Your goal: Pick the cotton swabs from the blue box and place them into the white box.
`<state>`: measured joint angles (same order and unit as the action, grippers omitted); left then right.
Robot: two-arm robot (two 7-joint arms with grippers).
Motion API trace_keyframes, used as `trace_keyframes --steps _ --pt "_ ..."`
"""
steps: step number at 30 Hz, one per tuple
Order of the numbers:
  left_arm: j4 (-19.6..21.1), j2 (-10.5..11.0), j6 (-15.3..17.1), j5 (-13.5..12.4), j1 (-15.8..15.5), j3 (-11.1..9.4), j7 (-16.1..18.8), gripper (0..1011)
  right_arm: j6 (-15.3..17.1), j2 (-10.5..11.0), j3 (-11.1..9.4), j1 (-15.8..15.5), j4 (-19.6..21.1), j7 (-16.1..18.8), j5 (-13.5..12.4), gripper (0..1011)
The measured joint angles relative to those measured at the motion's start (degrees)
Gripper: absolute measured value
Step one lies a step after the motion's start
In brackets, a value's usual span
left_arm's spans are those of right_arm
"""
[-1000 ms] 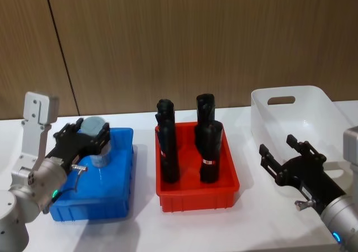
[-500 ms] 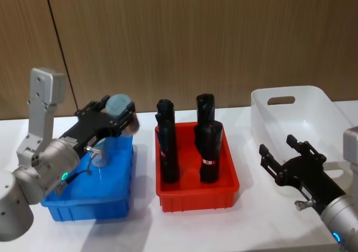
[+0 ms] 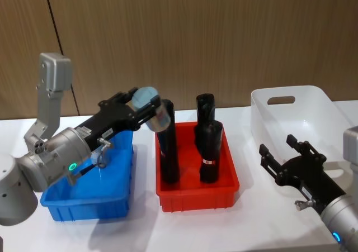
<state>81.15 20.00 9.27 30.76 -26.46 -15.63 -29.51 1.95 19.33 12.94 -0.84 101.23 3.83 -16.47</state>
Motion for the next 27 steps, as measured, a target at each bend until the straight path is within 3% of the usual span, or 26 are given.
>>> trace_keyframes --steps 10,27 --pt "-2.54 -0.84 2.17 1.07 -2.92 -0.68 -9.29 668 0.0 0.0 0.0 0.0 0.0 0.0 0.0 688" --pt "-8.35 -2.45 6.94 0.44 -8.71 -2.29 -24.76 668 0.0 0.0 0.0 0.0 0.0 0.0 0.0 688"
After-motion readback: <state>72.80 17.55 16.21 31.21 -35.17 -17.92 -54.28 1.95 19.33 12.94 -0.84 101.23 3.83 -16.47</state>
